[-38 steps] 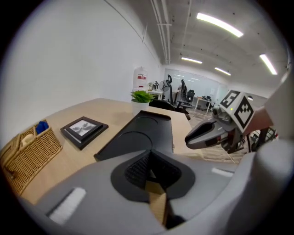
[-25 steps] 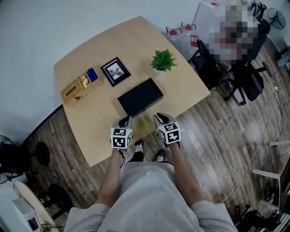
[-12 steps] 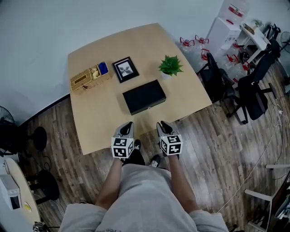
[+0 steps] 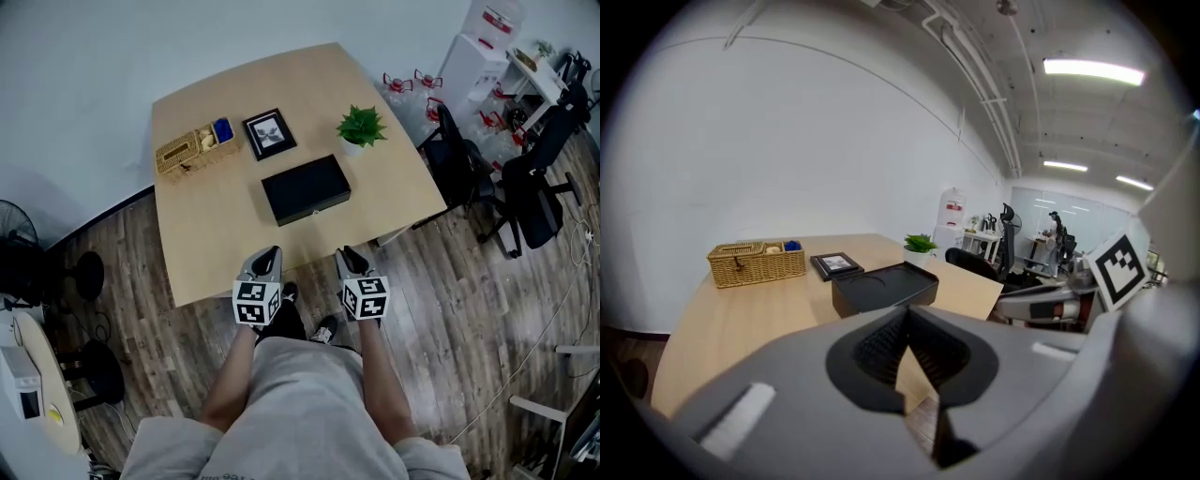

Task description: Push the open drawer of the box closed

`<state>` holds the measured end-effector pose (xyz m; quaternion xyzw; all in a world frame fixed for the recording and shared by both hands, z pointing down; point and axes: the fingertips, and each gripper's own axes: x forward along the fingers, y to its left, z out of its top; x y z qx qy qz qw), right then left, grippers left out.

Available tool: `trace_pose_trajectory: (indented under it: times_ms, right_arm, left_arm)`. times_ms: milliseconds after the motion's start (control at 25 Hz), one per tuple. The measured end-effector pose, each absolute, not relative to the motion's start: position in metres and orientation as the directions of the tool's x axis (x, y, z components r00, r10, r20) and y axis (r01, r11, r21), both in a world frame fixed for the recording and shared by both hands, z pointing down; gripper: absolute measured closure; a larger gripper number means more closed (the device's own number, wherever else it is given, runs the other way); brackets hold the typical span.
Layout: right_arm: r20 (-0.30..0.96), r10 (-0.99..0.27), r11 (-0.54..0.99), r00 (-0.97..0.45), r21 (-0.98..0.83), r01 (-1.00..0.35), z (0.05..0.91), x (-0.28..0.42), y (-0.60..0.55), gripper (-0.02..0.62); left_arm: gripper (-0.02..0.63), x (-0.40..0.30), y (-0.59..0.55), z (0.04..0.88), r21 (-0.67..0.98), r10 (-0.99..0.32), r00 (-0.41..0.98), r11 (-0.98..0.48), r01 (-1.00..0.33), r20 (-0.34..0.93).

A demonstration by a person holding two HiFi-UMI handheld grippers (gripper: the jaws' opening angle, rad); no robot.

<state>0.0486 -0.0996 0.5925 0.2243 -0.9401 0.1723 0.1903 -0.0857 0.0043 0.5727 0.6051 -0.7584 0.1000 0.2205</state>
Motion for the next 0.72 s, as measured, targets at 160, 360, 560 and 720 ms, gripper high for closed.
trace_pose_trajectory:
  times_ms: [160,360,560,720]
  right_arm:
    - [0.430,-0.361,0.842,-0.828,-0.231,-0.487,0.590,0.052,-0.098,0.525]
    - [0.419,-0.359,0.855,-0.834,-0.210,-0.474,0.585,0.058,-0.092,0.526]
    - [0.412,-0.364,0.860,-0.836,-0.197,-0.471,0.578,0.062,-0.092,0.536]
    - [0.413,-0.356,0.863,-0.838,-0.200,-0.465,0.577,0.065,-0.089,0.541]
  left_arm:
    - [0.554,-0.080,0.003,0.577,0.116,-0.873,-0.156,0.233,-0.965,0.463]
    - [0.554,-0.069,-0.001,0.581,0.120,-0.876,-0.139,0.217,-0.969,0.462]
    - [0.554,-0.062,-0.005,0.580,0.123,-0.881,-0.129,0.206,-0.971,0.455]
    - [0.554,-0.057,-0.006,0.580,0.125,-0.882,-0.125,0.202,-0.971,0.455]
